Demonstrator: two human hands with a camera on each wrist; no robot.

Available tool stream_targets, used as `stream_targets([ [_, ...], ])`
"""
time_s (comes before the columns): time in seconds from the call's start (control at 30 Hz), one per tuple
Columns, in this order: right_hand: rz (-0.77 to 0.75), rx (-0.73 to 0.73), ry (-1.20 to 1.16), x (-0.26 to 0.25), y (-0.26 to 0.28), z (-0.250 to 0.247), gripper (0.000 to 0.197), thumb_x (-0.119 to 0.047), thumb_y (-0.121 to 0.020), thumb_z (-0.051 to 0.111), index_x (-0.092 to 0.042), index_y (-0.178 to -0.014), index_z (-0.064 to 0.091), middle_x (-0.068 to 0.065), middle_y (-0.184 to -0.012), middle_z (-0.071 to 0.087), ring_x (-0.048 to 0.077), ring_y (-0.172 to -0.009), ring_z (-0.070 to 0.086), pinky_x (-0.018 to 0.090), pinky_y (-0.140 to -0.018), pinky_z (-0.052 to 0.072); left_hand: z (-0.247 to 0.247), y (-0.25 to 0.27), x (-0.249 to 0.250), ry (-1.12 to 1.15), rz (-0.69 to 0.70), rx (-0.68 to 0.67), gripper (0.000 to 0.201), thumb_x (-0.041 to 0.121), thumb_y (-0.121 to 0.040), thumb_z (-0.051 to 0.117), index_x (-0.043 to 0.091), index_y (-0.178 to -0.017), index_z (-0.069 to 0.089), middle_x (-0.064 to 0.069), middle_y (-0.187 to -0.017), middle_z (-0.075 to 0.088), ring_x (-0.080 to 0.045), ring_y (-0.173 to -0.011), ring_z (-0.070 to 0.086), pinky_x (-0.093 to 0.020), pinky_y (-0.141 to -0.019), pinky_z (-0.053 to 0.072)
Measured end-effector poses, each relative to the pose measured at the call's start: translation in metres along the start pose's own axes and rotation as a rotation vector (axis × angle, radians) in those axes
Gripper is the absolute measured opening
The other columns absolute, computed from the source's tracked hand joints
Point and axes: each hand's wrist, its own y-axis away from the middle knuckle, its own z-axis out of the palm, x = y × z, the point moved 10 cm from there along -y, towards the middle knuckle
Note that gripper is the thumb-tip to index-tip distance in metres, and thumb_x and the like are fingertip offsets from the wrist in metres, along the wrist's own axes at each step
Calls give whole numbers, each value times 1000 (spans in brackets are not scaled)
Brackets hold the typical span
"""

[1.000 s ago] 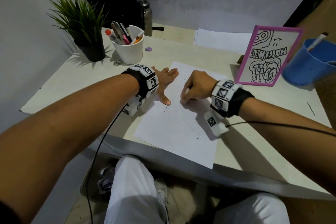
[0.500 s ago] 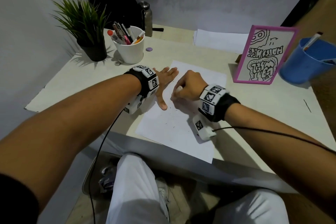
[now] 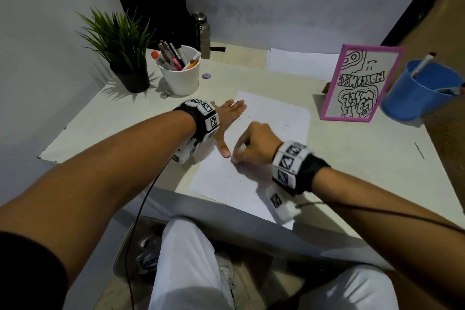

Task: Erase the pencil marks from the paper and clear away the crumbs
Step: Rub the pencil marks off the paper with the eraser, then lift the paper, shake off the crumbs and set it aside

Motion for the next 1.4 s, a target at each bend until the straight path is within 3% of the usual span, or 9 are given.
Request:
stream_targets([
  [0.1,-24,-68,34,6,23,4,11,-26,-68,82,-19,-77,82,-4,-73,77,5,-72,69,18,-68,55,-3,1,3,-6,6,10,155,73,-50,79,19,-149,-27,2,-158,-30,-26,-147,-20,-67,-113,3],
  [0.23,105,290,-5,46,37,-50,13,-19,-81,72,-8,-80,78,8,-83,76,18,-77,68,19,-67,48,-12,21,8,68,-13,37,148,61,-57,84,14,-153,-18,-2,-161,-21,-24,-149,-13,-62,-116,6],
  [0.33,239,348,82,79,54,-65,19,-24,-89,68,-6,-87,72,13,-89,73,30,-85,69,33,-74,55,-27,35,3,278,-134,189,123,48,-63,87,6,-153,15,-11,-159,20,-28,-144,25,-44,-115,27],
  [0.43,246,272,133,82,56,-53,23,-25,-92,62,-4,-98,68,16,-98,71,33,-93,67,34,-74,52,-35,50,-15,362,-392,345,66,53,-58,86,7,-98,60,-10,-104,64,-29,-92,61,-38,-79,53],
  [0.5,228,244,153,78,56,-45,24,-26,-94,60,-4,-101,65,17,-101,70,34,-95,65,34,-75,50,-27,62,-12,359,-491,319,51,54,-57,83,14,-75,56,-7,-90,66,-29,-89,66,-39,-75,56],
  [0.67,233,231,138,74,52,-33,25,-27,-94,59,-3,-101,65,17,-102,71,34,-95,66,30,-69,44,-15,72,10,343,-557,248,43,40,-83,70,9,-112,63,-14,-114,58,-29,-102,59,-38,-91,50],
  [1.0,225,218,92,75,52,-32,19,-26,-95,56,-7,-93,58,17,-103,69,31,-85,60,29,-67,39,-24,79,7,438,-689,370,41,35,-89,64,8,-119,57,-13,-127,51,-32,-122,48,-37,-96,43],
  [1.17,221,200,45,74,49,-32,16,-23,-95,57,-8,-88,54,20,-105,69,31,-84,60,32,-67,44,-25,71,-4,629,-663,414,18,21,-81,71,10,-95,67,-8,-106,66,-26,-105,65,-33,-87,53],
  [1.4,281,475,-367,106,44,-85,16,-18,-92,63,-2,-93,64,12,-102,68,24,-79,64,22,-63,53,-43,93,-47,969,-599,901,6,11,-88,61,6,-87,62,-20,-99,68,-36,-96,62,-30,-72,43],
])
